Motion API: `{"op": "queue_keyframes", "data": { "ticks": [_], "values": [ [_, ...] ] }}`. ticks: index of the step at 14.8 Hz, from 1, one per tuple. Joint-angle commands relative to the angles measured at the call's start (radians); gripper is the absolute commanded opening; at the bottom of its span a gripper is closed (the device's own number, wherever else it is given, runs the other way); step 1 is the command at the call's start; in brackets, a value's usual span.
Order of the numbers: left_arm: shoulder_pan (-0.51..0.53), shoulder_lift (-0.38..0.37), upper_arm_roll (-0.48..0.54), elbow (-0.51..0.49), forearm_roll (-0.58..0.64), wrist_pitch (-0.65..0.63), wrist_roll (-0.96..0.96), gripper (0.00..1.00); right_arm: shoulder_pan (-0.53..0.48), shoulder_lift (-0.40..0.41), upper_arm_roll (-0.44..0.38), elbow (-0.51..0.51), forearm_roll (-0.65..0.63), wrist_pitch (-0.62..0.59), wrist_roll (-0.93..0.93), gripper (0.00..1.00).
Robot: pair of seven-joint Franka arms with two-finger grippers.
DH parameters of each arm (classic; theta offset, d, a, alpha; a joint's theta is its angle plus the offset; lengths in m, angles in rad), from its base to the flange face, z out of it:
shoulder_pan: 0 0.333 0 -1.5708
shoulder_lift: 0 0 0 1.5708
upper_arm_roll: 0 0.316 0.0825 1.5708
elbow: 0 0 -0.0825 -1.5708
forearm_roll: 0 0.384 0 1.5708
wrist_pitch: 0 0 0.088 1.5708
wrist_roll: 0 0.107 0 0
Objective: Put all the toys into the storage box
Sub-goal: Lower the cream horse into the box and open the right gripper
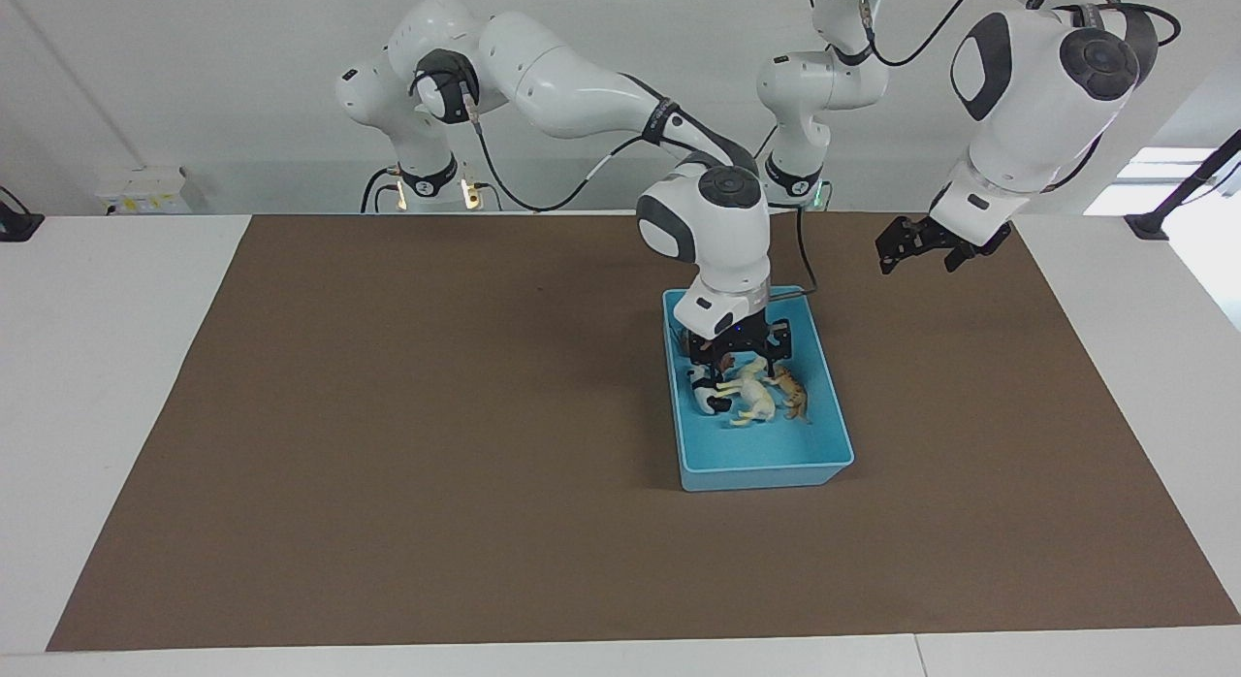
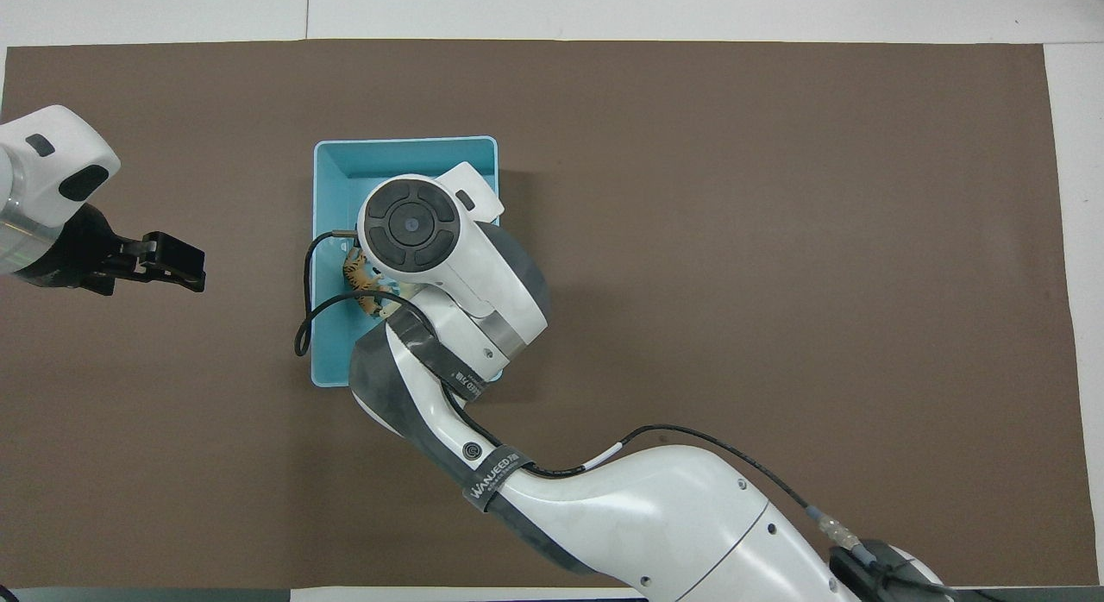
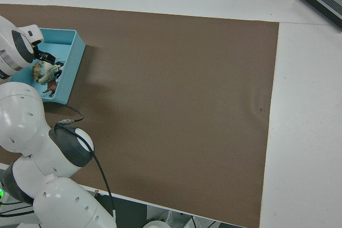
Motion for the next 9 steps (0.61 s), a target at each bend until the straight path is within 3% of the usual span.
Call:
{"op": "queue_keyframes", "data": {
  "ticks": [1,4,9],
  "values": [
    [-0.026,-0.003,0.032,0.022,-0.030,-0.012,0.016,1.00,-0.080,-0.084,0.007,-0.027,-0.011,-0.049,0.009,1.00],
    [-0.033,0.013,0.032,0.055,-0.030,-0.025,0.016,1.00,-0.220,-0.159,0.009,-0.050,-0.012,-0.098,-0.093,1.00],
    [-0.038,0.007,0.044,0.040,-0.030,-0.024,0.016,1.00,-0.453,-0.323,0.009,-0.180,-0.002,-0.194,-0.575,1.00]
  ]
}}
